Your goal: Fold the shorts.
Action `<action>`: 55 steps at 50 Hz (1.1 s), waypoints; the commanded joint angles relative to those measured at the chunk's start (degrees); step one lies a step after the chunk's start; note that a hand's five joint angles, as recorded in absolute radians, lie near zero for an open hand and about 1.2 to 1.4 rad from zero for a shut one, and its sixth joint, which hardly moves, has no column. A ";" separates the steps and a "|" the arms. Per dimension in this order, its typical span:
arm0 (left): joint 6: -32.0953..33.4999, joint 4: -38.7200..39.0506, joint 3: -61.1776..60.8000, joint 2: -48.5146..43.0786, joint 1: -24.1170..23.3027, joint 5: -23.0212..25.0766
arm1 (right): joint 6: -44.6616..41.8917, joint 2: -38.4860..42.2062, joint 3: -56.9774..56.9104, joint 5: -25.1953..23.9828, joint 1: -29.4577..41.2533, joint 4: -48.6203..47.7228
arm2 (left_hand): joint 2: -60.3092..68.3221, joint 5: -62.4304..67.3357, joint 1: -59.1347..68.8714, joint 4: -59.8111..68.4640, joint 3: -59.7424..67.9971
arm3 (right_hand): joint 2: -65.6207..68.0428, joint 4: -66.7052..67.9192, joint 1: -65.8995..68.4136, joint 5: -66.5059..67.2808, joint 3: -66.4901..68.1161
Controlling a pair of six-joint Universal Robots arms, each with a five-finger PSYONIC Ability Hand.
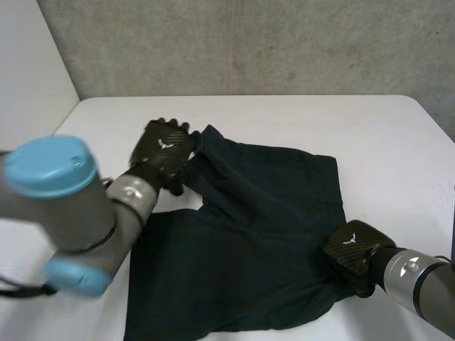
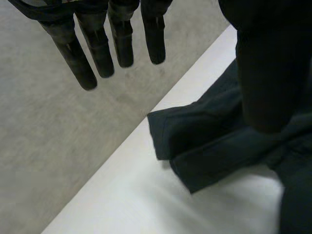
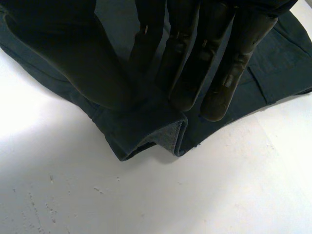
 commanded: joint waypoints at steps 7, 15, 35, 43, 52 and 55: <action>0.54 -8.62 23.63 -24.55 2.37 4.04 | 0.12 0.20 1.54 0.07 0.03 -2.71 | 16.26 16.31 15.73 16.24 16.46 | 12.93 11.72 24.98 13.34 11.59; 3.44 -15.12 30.85 -30.01 2.37 0.97 | 1.26 0.20 1.98 0.25 -0.23 -4.47 | 60.31 60.36 59.78 60.29 60.51 | 12.93 11.72 24.98 13.34 11.59; 9.43 -15.91 25.49 -24.65 -2.38 -19.26 | 1.88 0.20 1.89 0.34 0.30 -4.65 | 42.94 42.99 42.41 42.92 43.14 | 12.93 11.72 24.98 13.34 11.59; 6.53 -16.62 23.57 -18.78 -2.03 -17.41 | 2.49 0.20 1.63 -0.02 -0.32 -4.74 | 4.19 4.24 3.65 4.16 4.38 | 12.93 11.72 24.98 13.34 11.59; -4.19 -18.02 10.74 -1.29 -0.09 -15.39 | 6.18 0.11 -0.13 -0.28 -0.32 -5.78 | 3.65 3.70 3.12 3.63 3.85 | 12.93 11.72 24.98 13.34 11.59; -9.01 -20.82 3.29 6.86 -0.53 -11.80 | 10.13 0.28 -1.01 -0.45 -1.20 -9.03 | 3.82 3.87 3.28 3.80 4.02 | 12.93 11.72 24.98 13.34 11.59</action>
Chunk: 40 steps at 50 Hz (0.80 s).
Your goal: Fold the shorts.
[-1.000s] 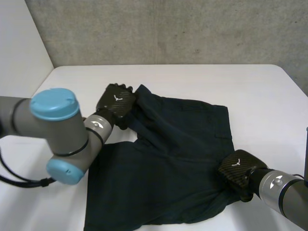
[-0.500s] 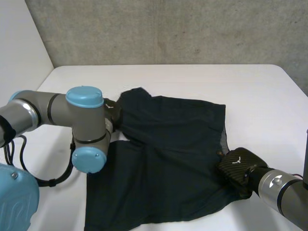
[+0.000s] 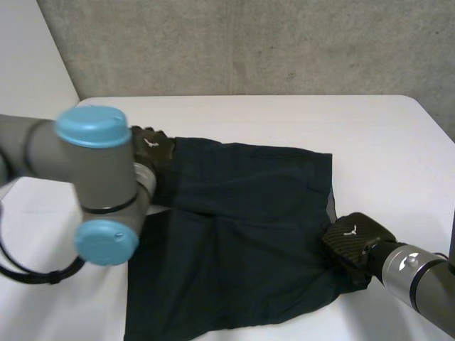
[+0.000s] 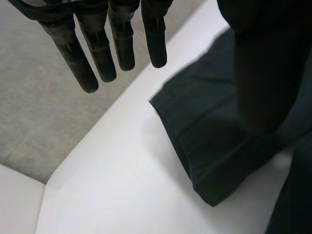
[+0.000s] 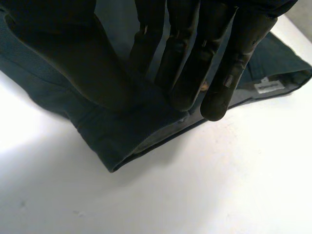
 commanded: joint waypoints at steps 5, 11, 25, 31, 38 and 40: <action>-16.20 -10.42 -23.83 27.30 -0.11 11.32 | 12.58 1.82 -3.43 -0.50 -2.94 -6.41 | 1.41 1.84 0.43 1.72 1.10 | 12.93 11.72 24.98 13.34 11.59; -17.88 -18.94 -34.19 33.55 -0.81 15.19 | 16.28 4.20 -4.40 0.37 -3.38 -8.95 | -1.61 -1.17 -2.58 -1.29 -1.91 | 12.93 11.72 24.98 13.34 11.59; -16.92 -9.91 -41.16 24.08 -0.99 14.32 | 16.20 4.91 -2.99 0.64 -2.77 -9.66 | 5.90 6.33 4.92 6.21 5.59 | 12.93 11.72 24.98 13.34 11.59; -15.69 -2.62 -34.13 18.97 -0.90 10.98 | 15.06 4.20 -4.04 0.55 -2.59 -10.02 | 57.23 57.67 56.26 57.55 56.93 | 12.93 11.72 24.98 13.34 11.59; -7.08 5.12 -12.80 8.62 -0.20 9.83 | 13.30 3.67 -13.79 2.04 -1.45 -13.17 | 57.23 57.67 56.26 57.55 56.93 | 12.93 11.72 24.98 13.34 11.59; -5.50 5.65 -7.00 4.66 -0.11 8.96 | 13.38 4.55 -17.47 4.14 -0.84 -15.28 | 57.23 57.67 56.26 57.55 56.93 | 12.93 11.72 24.98 13.34 11.59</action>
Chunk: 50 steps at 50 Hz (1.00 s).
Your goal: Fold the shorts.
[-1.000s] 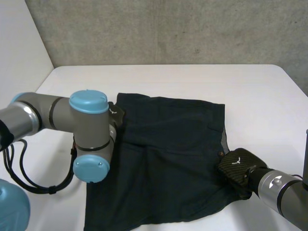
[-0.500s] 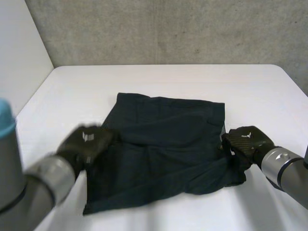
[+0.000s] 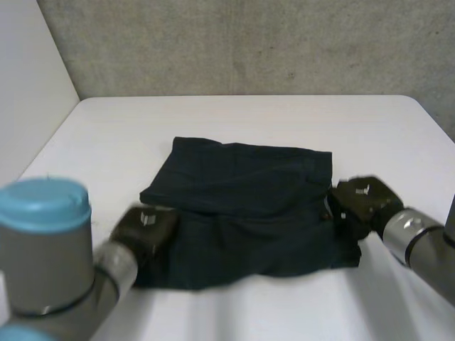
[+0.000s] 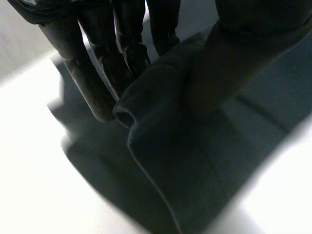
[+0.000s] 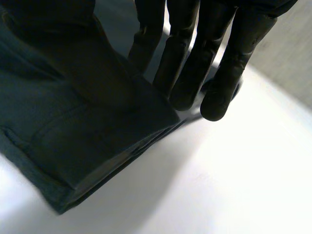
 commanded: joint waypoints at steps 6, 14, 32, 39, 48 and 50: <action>11.68 6.53 47.93 -28.90 1.59 -7.82 | -2.89 15.26 -29.30 8.71 4.18 -7.70 | 11.66 14.88 13.93 11.74 12.07 | 12.93 11.72 25.02 13.34 11.59; 13.00 6.45 74.31 -50.18 2.38 -7.29 | -9.74 36.53 -51.80 9.07 5.42 -8.84 | 3.00 6.22 5.27 3.08 3.42 | 12.93 11.72 25.02 13.34 11.59; 10.72 -4.63 60.04 -38.00 1.76 -1.76 | 3.08 18.37 -35.67 7.94 4.89 -1.38 | -57.79 -54.57 -55.52 -57.71 -57.38 | -57.07 -58.28 -44.98 -56.66 -58.41; 8.34 0.81 37.37 -25.42 4.58 2.71 | 5.28 13.88 -22.56 -0.33 3.84 3.46 | -55.94 -52.72 -53.67 -55.86 -55.53 | -57.07 -58.28 -44.98 -56.66 -58.41; 8.78 3.28 29.60 -24.53 5.90 4.57 | 5.02 18.53 -18.86 -0.51 2.69 -1.45 | -55.60 -52.38 -53.33 -55.52 -55.19 | -49.27 -50.48 -37.18 -48.86 -50.61; 8.60 3.28 29.33 -24.70 6.60 4.75 | 4.76 20.19 -19.04 0.45 2.69 -4.08 | -55.60 -52.38 -53.33 -55.52 -55.19 | -44.90 -46.12 -32.81 -44.50 -46.25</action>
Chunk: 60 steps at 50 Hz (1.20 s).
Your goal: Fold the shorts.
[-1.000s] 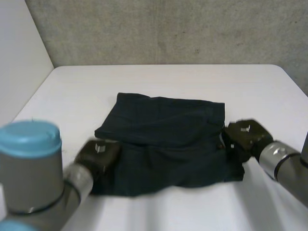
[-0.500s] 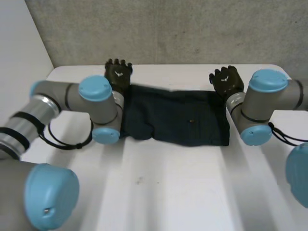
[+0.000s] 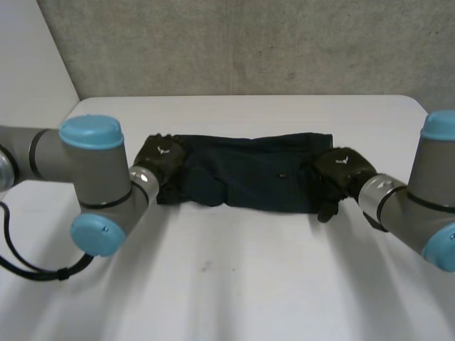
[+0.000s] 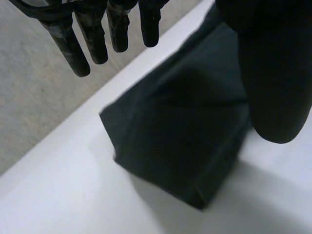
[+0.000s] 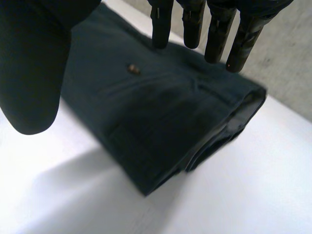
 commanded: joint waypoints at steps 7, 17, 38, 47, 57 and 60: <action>-0.22 1.15 -2.75 -1.13 2.83 0.70 | -2.26 8.38 -0.30 6.78 -0.34 -11.23 | 1.55 0.43 2.03 1.28 0.92 | 39.61 39.19 40.75 38.38 40.63; -0.48 1.06 -4.41 2.90 3.53 0.87 | -8.41 7.76 0.93 8.55 -1.13 -11.42 | 1.22 0.09 1.69 0.95 0.58 | 67.01 66.59 68.16 65.78 68.03; -0.83 1.06 -12.33 18.03 6.44 1.23 | -41.97 -3.93 -4.85 5.49 0.23 1.95 | -0.13 -1.26 0.34 -0.40 -0.77 | 67.01 66.59 68.16 65.78 68.03; -6.63 2.20 -9.95 17.94 4.68 1.05 | -48.23 5.03 -12.60 -9.64 16.61 1.24 | -0.13 -1.25 0.35 -0.40 -0.77 | 67.01 66.59 68.16 65.78 68.03; -10.76 2.38 -5.47 17.24 3.80 0.26 | -43.60 10.14 -12.95 -14.40 20.49 1.15 | 0.88 -0.25 1.35 0.61 0.24 | 4.36 3.94 5.51 3.14 5.39; -12.43 2.20 -3.28 16.54 3.36 0.35 | -35.34 8.74 -13.04 -14.57 19.18 1.24 | 1.05 -0.08 1.52 0.78 0.41 | -2.99 -3.41 -1.84 -4.22 -1.97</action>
